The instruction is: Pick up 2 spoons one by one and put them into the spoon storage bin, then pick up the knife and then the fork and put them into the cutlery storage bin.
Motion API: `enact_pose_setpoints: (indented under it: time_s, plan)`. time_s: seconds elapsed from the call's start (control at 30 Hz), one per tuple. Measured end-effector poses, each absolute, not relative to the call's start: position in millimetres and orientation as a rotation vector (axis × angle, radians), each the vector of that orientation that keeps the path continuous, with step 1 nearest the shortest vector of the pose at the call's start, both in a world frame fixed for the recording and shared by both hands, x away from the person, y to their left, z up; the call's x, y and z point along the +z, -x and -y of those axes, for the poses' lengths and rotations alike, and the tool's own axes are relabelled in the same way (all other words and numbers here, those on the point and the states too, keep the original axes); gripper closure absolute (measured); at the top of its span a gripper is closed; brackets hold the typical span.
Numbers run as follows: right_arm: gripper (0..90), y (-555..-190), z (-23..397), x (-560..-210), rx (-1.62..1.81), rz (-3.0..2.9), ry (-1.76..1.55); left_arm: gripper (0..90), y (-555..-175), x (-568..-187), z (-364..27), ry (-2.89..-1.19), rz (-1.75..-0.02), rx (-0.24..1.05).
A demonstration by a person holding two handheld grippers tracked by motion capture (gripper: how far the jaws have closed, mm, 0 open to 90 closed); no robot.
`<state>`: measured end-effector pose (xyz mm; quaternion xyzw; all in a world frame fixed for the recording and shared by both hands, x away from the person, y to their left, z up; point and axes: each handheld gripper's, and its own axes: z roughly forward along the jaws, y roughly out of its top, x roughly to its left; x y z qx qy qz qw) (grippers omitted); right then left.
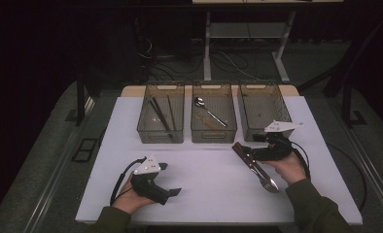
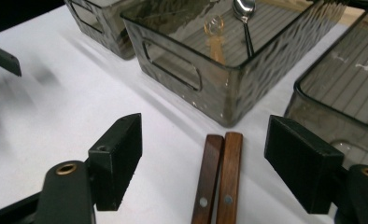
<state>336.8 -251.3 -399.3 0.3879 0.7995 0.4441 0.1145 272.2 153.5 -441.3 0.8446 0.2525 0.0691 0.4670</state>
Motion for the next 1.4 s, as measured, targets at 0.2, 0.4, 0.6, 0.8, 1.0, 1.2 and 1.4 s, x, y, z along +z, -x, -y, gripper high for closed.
enact_pose_setpoints:
  time_s: [0.2, 0.4, 0.6, 0.8, 1.0, 1.2, 1.4]
  plan:
    - [27.5, -332.5, 256.8, -400.5, 1.261, -2.376, -1.142, 0.0, -273.8, -442.8, -153.1, -2.079, -0.621, 0.169]
    - [28.1, -334.2, 261.6, -400.9, 1.226, -2.389, -1.174, 0.0, -273.7, -443.1, -152.7, -2.078, -0.618, 0.172]
    - [30.1, -335.1, 260.6, -403.1, 1.135, -2.427, -1.193, 0.0, -273.3, -442.7, -152.5, -2.082, -0.616, 0.172]
    - [40.0, -338.6, 261.5, -405.5, 1.037, -2.462, -1.231, 0.0, -272.9, -442.5, -152.4, -2.081, -0.616, 0.166]
    - [51.5, -338.7, 260.7, -407.0, 0.992, -2.494, -1.248, 0.1, -272.4, -442.5, -152.7, -2.08, -0.618, 0.166]
    - [63.7, -339.8, 257.2, -412.9, 0.901, -2.552, -1.246, 0.1, -271.9, -442.6, -151.1, -2.086, -0.615, 0.165]
    - [69.2, -340.9, 254.3, -418.5, 0.842, -2.591, -1.245, 0.2, -271.8, -442.5, -151.2, -2.083, -0.617, 0.165]
